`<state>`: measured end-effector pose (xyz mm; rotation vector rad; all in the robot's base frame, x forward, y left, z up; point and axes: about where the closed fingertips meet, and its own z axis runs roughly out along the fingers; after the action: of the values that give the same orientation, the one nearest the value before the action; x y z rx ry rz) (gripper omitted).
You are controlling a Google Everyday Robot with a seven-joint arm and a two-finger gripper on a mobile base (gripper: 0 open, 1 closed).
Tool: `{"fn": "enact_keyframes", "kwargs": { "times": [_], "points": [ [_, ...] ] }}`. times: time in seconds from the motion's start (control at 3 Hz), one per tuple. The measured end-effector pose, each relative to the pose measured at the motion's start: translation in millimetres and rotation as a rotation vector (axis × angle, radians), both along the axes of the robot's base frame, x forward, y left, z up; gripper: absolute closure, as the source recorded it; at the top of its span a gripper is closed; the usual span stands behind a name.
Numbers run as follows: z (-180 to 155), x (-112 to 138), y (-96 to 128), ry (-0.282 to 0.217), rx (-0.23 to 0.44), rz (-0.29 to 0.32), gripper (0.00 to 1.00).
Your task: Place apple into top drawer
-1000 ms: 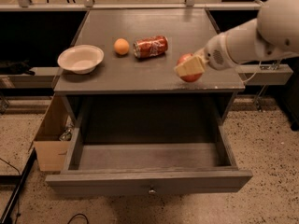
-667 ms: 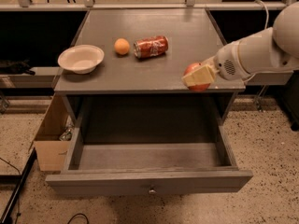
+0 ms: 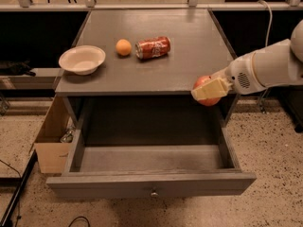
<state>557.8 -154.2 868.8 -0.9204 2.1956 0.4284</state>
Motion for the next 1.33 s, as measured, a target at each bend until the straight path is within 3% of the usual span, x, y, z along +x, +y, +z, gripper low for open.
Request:
{"fn": "enact_keyframes", "kwargs": {
  "times": [0.33,0.67,1.0,1.33],
  "points": [
    [-30.9,9.7,-6.3,0.127,-0.049,0.032,1.0],
    [-30.4,9.6,-6.6,0.124,-0.047,0.029,1.0],
    [-53.4,-0.8,-1.0,0.168,-0.045,0.026,1.0],
    [-95.3,-27.9,6.0,0.26,-0.105,0.032,1.0]
  ]
}}
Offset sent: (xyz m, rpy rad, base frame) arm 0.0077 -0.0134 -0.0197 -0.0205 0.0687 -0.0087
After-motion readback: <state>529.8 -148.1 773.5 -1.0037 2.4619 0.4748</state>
